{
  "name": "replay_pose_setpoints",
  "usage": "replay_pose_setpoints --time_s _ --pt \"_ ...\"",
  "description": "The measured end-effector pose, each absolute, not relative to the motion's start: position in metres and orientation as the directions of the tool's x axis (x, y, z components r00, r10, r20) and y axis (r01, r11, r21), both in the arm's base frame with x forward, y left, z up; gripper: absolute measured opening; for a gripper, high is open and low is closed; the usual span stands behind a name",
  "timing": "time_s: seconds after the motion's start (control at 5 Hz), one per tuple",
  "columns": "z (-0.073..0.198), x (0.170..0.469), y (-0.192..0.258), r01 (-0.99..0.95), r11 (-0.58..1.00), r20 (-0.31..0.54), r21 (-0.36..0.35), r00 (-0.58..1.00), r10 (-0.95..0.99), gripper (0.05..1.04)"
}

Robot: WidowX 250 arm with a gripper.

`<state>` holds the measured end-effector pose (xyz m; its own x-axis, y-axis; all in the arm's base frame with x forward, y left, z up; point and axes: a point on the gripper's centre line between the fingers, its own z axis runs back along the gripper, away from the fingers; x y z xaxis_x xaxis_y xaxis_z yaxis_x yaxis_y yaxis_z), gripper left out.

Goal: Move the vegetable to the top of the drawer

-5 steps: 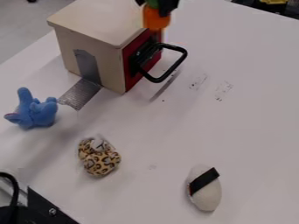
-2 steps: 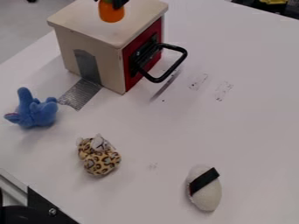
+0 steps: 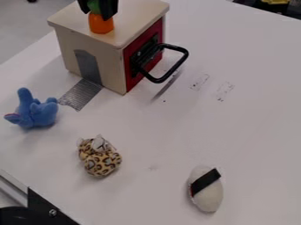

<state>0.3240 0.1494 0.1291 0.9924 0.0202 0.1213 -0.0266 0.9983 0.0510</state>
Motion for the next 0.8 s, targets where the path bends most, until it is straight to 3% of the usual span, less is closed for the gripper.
replay_pose_setpoints --time_s 0.2,0.4,0.8 --pt "0.125 0.322 0.149 -0.006 0.999 0.095 0.042 0.995 0.002 0.949" --pt "0.14 0.327 0.15 0.009 0.999 0.109 0.039 0.994 -0.013 0.997" --pt "0.177 0.336 0.144 0.073 0.997 0.147 0.007 0.986 -0.073 0.997"
